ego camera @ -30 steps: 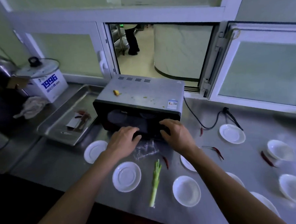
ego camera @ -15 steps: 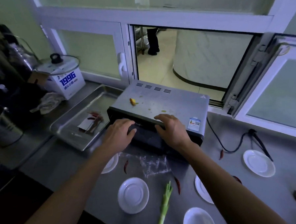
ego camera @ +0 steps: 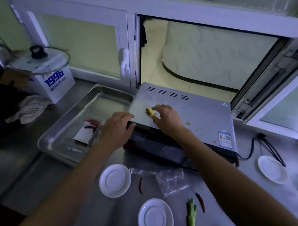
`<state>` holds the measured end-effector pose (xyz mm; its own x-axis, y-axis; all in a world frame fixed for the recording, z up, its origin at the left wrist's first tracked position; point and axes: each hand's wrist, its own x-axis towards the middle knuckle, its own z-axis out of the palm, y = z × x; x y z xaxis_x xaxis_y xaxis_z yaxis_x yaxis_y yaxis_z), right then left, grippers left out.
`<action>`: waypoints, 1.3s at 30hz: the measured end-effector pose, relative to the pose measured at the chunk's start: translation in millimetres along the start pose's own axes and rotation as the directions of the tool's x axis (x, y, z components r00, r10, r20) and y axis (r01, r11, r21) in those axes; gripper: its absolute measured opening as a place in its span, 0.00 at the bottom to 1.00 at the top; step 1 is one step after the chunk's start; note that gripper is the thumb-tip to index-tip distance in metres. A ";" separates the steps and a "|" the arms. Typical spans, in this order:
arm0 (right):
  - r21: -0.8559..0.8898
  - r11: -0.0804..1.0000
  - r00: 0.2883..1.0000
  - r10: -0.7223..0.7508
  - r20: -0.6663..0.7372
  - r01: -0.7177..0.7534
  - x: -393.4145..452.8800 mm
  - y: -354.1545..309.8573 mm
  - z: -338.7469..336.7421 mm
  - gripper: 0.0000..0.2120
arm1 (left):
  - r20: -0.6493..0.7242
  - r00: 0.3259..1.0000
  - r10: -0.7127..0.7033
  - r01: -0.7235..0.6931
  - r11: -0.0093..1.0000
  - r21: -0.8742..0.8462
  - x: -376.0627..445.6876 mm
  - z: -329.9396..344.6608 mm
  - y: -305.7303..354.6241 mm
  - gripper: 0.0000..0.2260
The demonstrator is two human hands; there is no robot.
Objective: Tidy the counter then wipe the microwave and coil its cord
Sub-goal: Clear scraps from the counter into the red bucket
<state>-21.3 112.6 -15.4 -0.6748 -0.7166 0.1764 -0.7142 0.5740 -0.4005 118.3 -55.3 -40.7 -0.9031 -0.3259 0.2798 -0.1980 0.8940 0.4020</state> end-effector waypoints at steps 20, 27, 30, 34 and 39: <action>-0.132 0.980 0.986 0.134 -0.096 -0.146 38.8 -31.0 33.3 0.07 | 0.093 0.983 0.161 -0.149 0.981 -0.123 52.0 4.2 -54.5 0.15; -0.021 0.985 0.961 0.161 -0.223 -0.170 8.4 -31.0 26.5 0.05 | 0.064 0.965 0.255 -0.243 0.958 -0.149 53.0 11.3 -46.9 0.14; -0.012 0.981 0.950 0.186 -0.250 -0.195 -13.1 -28.9 20.7 0.06 | 0.041 0.957 0.286 -0.275 0.947 -0.166 49.1 14.6 -34.1 0.14; 0.016 0.980 0.936 0.195 -0.294 -0.199 -42.9 -28.3 13.7 0.05 | 0.021 0.941 0.338 -0.329 0.927 -0.181 37.3 14.7 -15.0 0.13; 0.068 0.972 0.915 0.234 -0.330 -0.224 -84.2 -22.8 7.0 0.07 | -0.031 0.919 0.393 -0.391 0.901 -0.188 10.3 16.2 11.1 0.12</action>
<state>53.1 157.0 -27.4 -0.8455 -0.3904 0.3644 -0.5305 0.6918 -0.4898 100.6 -43.7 -47.5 -0.8962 0.0420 0.4417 0.2465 0.8749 0.4169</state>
